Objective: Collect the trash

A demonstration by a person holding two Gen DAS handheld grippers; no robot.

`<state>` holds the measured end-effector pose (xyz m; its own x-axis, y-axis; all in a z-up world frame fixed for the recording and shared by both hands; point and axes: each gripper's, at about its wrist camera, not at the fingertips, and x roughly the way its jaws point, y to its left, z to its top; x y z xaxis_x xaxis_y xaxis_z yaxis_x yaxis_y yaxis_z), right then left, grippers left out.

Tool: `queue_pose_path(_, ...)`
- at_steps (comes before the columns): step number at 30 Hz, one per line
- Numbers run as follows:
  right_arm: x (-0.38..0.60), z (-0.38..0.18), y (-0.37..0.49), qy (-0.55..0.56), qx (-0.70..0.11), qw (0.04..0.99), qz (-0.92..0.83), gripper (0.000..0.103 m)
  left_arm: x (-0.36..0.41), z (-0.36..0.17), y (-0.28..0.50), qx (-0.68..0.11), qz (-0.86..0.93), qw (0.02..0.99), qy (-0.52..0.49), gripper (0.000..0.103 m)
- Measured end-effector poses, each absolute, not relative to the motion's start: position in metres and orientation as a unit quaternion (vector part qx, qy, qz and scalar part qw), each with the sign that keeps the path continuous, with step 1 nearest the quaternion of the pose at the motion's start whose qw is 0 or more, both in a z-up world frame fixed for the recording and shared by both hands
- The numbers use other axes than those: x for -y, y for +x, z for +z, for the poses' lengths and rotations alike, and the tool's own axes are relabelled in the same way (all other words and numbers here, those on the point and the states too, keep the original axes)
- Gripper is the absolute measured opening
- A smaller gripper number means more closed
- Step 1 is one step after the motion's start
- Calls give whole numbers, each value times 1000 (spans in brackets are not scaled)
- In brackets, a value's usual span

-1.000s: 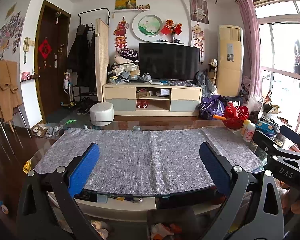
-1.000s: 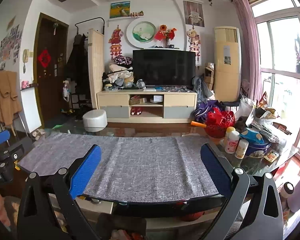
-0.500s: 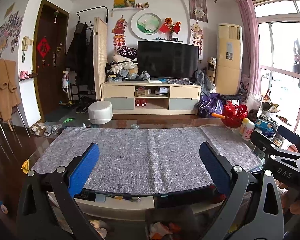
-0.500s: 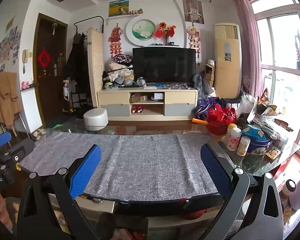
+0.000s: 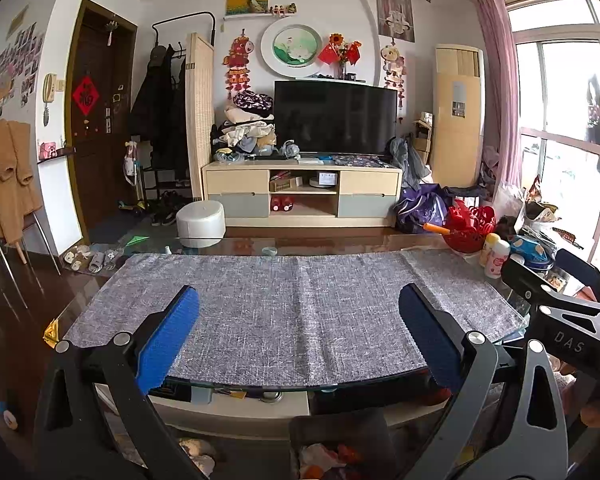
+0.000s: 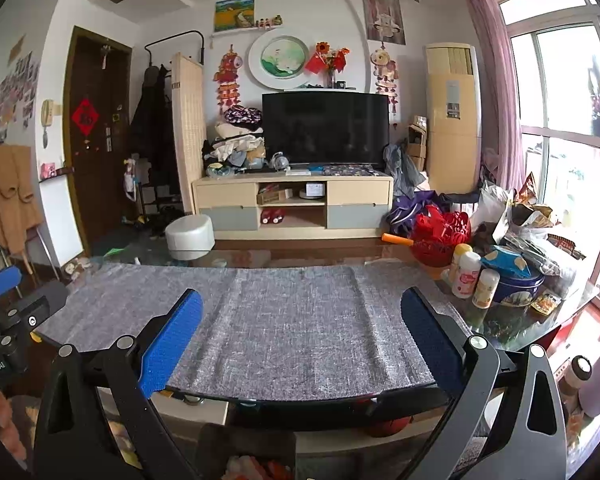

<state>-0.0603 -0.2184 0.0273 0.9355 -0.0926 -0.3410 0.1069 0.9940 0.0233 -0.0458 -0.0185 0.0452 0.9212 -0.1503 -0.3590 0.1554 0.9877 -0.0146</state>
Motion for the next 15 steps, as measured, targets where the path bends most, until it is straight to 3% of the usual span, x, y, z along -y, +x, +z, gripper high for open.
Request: queue_pose_path(15,215,28,-62,21,-172,984,-49,100,18,46,-46,-183,-79,980,8,95)
